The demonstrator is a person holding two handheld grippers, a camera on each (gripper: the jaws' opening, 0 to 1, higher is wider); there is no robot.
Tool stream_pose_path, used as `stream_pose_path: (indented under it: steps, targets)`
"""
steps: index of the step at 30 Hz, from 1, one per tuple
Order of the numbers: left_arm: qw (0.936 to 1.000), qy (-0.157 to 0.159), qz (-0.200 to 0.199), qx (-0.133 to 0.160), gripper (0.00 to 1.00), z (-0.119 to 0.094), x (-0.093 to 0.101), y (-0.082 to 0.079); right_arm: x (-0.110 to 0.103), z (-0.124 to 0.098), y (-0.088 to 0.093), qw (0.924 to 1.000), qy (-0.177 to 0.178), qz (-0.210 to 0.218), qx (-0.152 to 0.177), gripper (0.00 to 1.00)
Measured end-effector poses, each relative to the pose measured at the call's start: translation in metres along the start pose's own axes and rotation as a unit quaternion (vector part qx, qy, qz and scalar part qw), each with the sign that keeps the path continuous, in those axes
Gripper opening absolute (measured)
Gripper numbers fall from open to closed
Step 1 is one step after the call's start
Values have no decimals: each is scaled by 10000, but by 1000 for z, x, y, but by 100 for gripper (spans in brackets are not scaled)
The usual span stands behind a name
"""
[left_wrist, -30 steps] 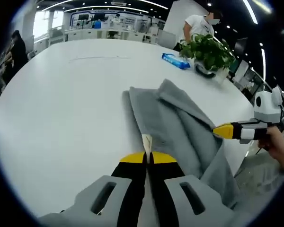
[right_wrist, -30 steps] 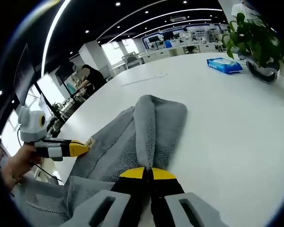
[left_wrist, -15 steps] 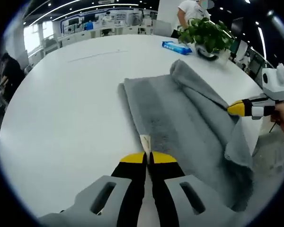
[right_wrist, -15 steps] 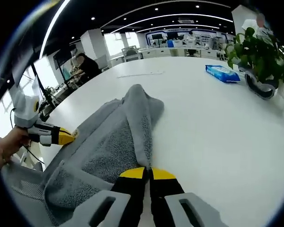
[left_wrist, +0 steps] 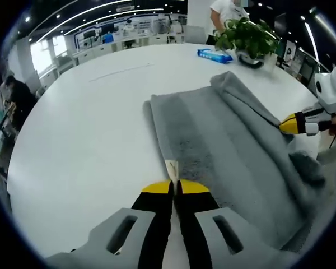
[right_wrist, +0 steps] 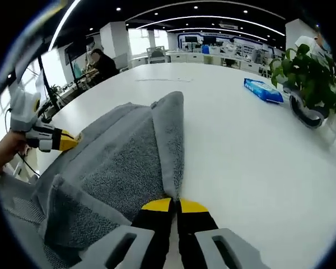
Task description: Open the folded towel by lifting each exposed corner and separating the folded layers until the towel lies flat within the target outline without major curled edges
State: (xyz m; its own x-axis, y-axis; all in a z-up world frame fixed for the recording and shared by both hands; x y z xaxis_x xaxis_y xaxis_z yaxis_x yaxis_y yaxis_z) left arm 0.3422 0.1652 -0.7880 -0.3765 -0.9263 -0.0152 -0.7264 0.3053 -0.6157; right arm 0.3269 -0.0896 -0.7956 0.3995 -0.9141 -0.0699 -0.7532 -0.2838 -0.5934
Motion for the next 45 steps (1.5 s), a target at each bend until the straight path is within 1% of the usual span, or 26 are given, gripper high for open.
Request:
stream_pose_path:
  steps: [1, 4, 7, 9, 15, 17, 22, 25, 29, 32, 35, 37, 39, 41, 45]
  targets:
    - [10000, -45, 62, 11, 3, 0, -2, 0, 3, -1, 0, 10000, 52, 21, 7, 0]
    - [9999, -119, -18, 16, 3, 3, -7, 0, 7, -2, -1, 9999, 95, 64, 44, 0]
    - [9997, -235, -18, 38, 3, 2, -12, -1, 7, -1, -1, 9999, 130, -53, 27, 0]
    - [9995, -325, 53, 35, 3, 1, -14, -1, 9, -1, 0, 9998, 170, -86, 10, 0]
    - [9988, -480, -123, 55, 3, -2, -26, 2, 17, -4, 3, 9994, 327, -78, -31, 0]
    - [9984, -473, -315, 59, 3, -3, -29, 4, 20, -4, 4, 9992, 385, -130, -46, 0]
    - [9980, -506, -374, 55, 3, -5, -31, 6, 22, -4, 5, 9989, 437, -166, -66, 0]
    - [9972, -478, -569, 55, 3, -5, -32, 5, 26, -6, 6, 9987, 481, -158, -82, 0]
    - [9975, -491, -503, -1, 3, -6, -31, 5, 30, -7, 7, 9984, 537, -132, -99, 0]
    - [9977, -404, -551, 8, 3, -8, -32, 4, 31, -7, 7, 9984, 540, -115, -109, 0]
    - [9986, -176, -474, -149, 3, -7, -34, 12, 31, -7, 8, 9985, 529, -80, -132, 0]
    - [9995, -9, -317, -48, 3, -7, -33, 12, 31, -8, 9, 9987, 494, -29, -133, 0]
    - [9989, 31, -467, -38, 3, -9, -35, 14, 30, -8, 9, 9990, 350, 257, -120, 0]
    - [9984, 54, -566, 23, 3, -10, -36, 15, 36, -8, 11, 9990, 358, 187, -187, 0]
    - [9990, 150, -390, 129, 3, -9, -36, 14, 37, -9, 13, 9992, 91, 240, -313, 0]
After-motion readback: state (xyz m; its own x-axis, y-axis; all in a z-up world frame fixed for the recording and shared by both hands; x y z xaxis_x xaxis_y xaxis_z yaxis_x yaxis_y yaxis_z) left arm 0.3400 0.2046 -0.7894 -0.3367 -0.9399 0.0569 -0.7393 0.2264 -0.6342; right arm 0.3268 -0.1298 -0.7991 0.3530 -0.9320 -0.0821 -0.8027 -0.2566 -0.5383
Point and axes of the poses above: the point that each gripper's makers call its tool centre point, and the gripper's own axes: z roughly forward along the fingers, x roughly to its right, y roughly out of its underside, the point moved 1 cm from there along -z, roughly backward along the fingers, and after that the axes turned 6 degrees about -x, right-handed, at the moved point
